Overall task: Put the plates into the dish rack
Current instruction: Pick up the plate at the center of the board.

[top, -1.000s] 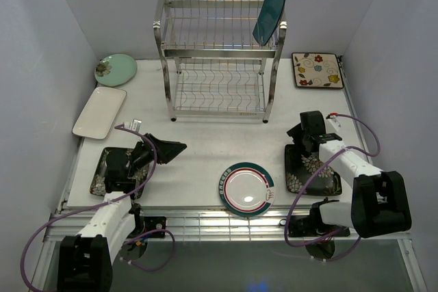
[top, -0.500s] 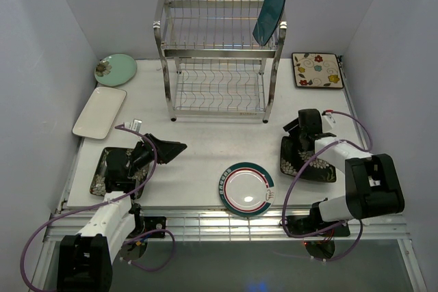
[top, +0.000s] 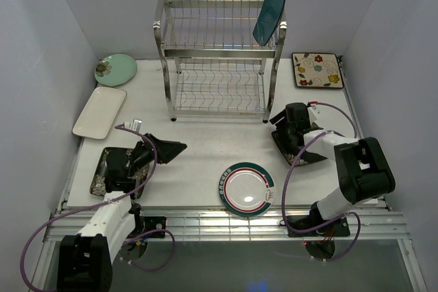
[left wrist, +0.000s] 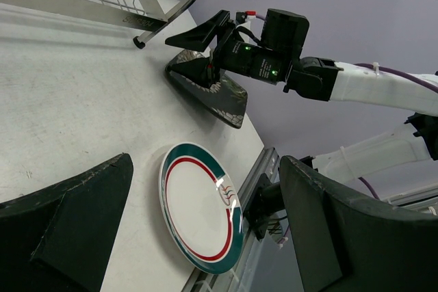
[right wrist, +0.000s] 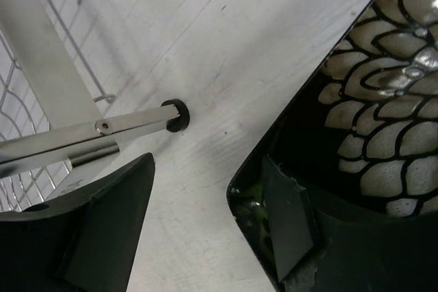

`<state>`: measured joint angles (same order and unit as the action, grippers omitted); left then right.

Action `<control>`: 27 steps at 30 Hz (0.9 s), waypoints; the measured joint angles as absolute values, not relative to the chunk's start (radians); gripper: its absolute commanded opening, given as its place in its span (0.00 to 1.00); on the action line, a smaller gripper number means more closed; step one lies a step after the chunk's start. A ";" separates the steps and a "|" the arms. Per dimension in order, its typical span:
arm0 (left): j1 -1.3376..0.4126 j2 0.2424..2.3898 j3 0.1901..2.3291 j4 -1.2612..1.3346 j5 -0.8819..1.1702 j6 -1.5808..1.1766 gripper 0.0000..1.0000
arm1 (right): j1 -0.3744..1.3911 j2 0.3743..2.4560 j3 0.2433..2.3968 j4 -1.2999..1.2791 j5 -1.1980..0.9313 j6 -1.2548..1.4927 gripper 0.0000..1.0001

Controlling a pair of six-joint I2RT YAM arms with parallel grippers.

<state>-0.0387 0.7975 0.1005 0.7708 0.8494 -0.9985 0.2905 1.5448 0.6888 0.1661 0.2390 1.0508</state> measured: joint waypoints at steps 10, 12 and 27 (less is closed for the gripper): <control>-0.040 0.797 0.101 0.771 0.850 -0.999 0.98 | 0.341 1.499 0.724 0.107 0.242 1.059 0.71; -0.041 0.797 0.101 0.771 0.850 -0.999 0.98 | 0.341 1.466 0.722 0.079 0.250 1.050 0.71; -0.067 0.795 0.101 0.770 0.849 -1.003 0.98 | 0.331 0.952 0.547 -0.262 0.399 0.975 0.76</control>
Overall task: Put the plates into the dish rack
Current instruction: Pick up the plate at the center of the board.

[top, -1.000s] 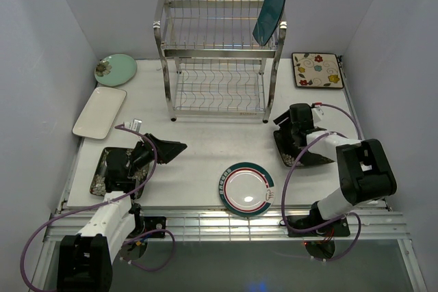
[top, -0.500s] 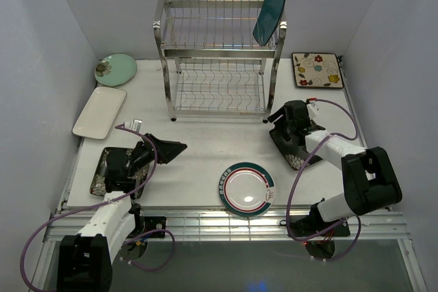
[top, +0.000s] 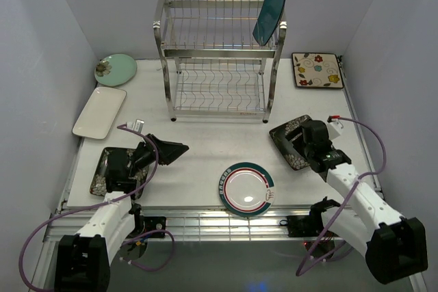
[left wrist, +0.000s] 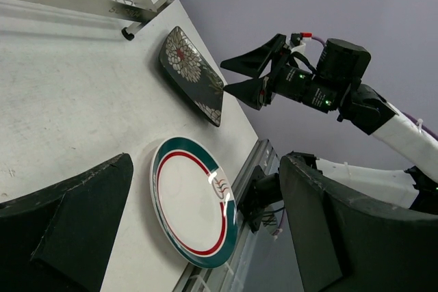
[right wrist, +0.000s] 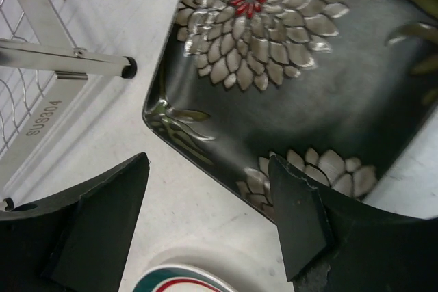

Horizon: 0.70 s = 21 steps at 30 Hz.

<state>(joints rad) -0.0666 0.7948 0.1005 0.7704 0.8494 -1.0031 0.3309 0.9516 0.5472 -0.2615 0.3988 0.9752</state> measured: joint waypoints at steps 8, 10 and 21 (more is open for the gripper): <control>-0.110 0.794 0.102 0.771 0.849 -1.012 0.98 | 0.327 0.677 0.485 -0.526 0.431 1.050 0.76; -0.114 0.794 0.105 0.771 0.849 -1.014 0.98 | 0.327 0.649 0.467 -0.560 0.431 1.067 0.76; -0.115 0.774 0.113 0.759 0.842 -1.008 0.98 | 0.310 0.545 0.275 -0.620 0.374 1.188 0.73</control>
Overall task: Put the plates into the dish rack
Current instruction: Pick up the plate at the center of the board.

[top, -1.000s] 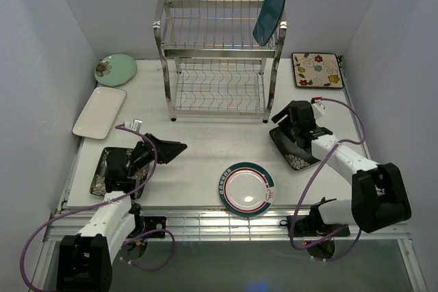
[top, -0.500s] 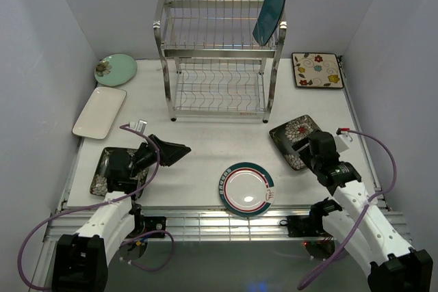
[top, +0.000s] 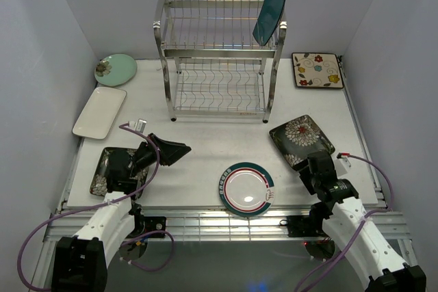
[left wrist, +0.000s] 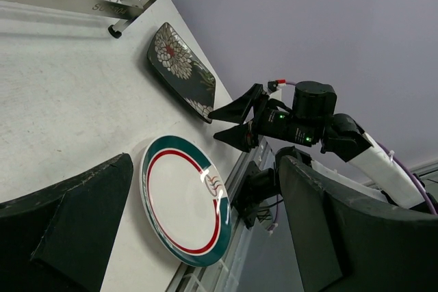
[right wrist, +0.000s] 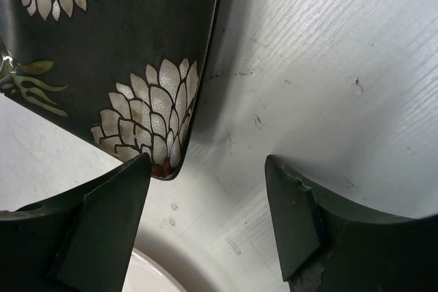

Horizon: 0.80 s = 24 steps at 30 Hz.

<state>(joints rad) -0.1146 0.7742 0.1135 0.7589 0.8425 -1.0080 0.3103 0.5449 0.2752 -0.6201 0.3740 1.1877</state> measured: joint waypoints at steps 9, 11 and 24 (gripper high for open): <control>-0.115 0.772 0.114 0.749 0.831 -0.999 0.98 | 0.286 0.475 0.181 -0.443 0.356 1.292 0.69; -0.115 0.770 0.114 0.744 0.830 -0.996 0.98 | 0.281 0.449 0.157 -0.412 0.355 1.315 0.69; -0.115 0.768 0.114 0.733 0.826 -0.992 0.98 | 0.257 0.491 0.103 -0.259 0.364 1.408 0.60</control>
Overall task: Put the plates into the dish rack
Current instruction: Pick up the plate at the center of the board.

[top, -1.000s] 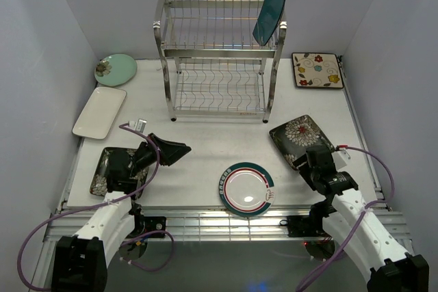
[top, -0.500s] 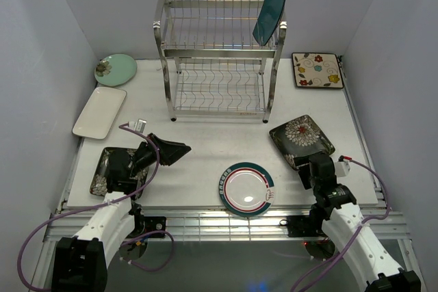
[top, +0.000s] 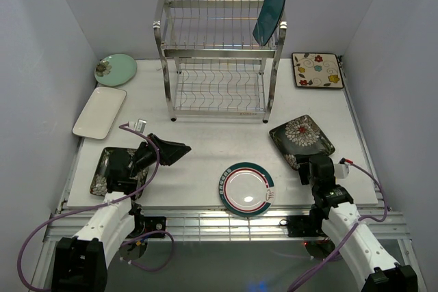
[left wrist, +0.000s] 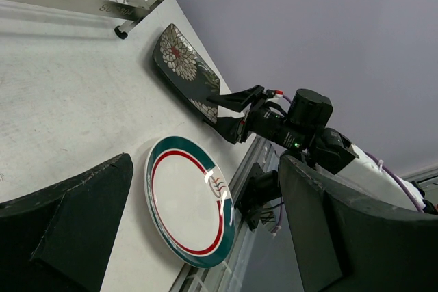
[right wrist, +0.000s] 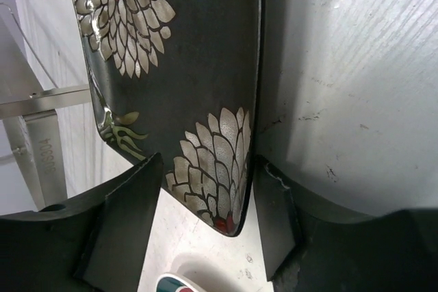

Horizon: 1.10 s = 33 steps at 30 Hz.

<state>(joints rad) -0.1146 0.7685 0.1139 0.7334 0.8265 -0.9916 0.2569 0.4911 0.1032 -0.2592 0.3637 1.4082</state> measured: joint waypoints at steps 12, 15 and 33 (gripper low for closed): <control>-0.115 0.769 0.114 0.733 0.826 -0.991 0.98 | 0.250 0.497 0.067 -0.245 0.364 1.443 0.17; -0.115 0.769 0.114 0.733 0.826 -0.991 0.98 | 0.247 0.499 0.067 -0.235 0.364 1.465 0.08; -0.115 0.769 0.115 0.733 0.826 -0.988 0.98 | 0.249 0.296 0.212 -0.608 0.503 1.398 0.08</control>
<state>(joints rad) -0.1146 0.7689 0.1154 0.7330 0.8265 -0.9878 0.2489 0.2962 0.2115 -0.6083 0.5034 1.3979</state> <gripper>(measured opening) 0.980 0.122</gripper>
